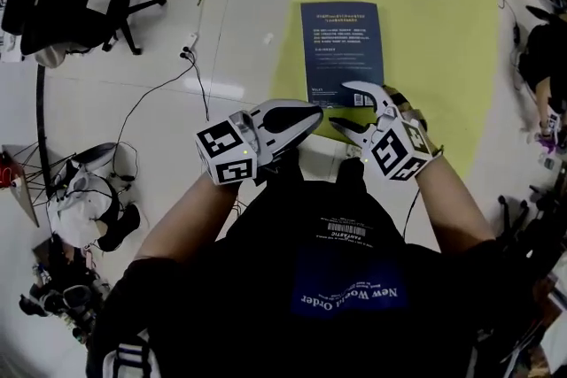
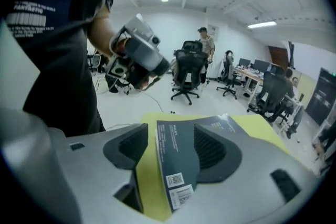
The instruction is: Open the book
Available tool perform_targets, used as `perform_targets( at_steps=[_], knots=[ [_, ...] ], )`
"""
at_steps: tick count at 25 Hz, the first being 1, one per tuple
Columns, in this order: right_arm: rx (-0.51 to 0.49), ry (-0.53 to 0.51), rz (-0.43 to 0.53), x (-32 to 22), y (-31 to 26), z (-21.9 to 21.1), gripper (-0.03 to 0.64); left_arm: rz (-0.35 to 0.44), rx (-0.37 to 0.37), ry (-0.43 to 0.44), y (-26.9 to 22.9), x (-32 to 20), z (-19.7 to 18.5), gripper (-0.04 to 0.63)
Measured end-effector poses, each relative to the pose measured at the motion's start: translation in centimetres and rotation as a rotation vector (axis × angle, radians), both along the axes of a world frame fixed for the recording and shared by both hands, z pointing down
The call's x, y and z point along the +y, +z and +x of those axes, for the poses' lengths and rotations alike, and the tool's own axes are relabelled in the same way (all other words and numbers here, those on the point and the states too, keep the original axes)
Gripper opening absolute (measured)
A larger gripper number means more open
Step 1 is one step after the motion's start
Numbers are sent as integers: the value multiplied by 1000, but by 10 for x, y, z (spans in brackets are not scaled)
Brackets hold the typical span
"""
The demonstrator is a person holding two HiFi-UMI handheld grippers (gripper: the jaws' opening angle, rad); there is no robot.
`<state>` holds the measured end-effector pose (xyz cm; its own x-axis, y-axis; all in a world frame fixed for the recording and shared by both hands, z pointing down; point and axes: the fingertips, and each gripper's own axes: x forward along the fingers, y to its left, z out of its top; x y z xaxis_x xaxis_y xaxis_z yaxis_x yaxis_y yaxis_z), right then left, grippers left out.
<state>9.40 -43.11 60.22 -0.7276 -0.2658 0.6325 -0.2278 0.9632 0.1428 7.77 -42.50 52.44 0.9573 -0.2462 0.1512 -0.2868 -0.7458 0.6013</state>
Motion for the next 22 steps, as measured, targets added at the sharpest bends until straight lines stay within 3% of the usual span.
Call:
perform_targets(
  at_steps=[7,13,17,22],
  knots=[
    [179,-96,118,-3,66,-24,258,-20,17,10,21,-5,-9,6],
    [304,-140,135,-4,92,-20,258,-25,44,1,16,-1,-19,6],
    [316,-152,152,-8,99,-20,249,-31,51,-16,16,-3,-26,6],
    [267,-167,94,-5,94,-20,202,-44,57,-20,19,-2,-28,6]
  ],
)
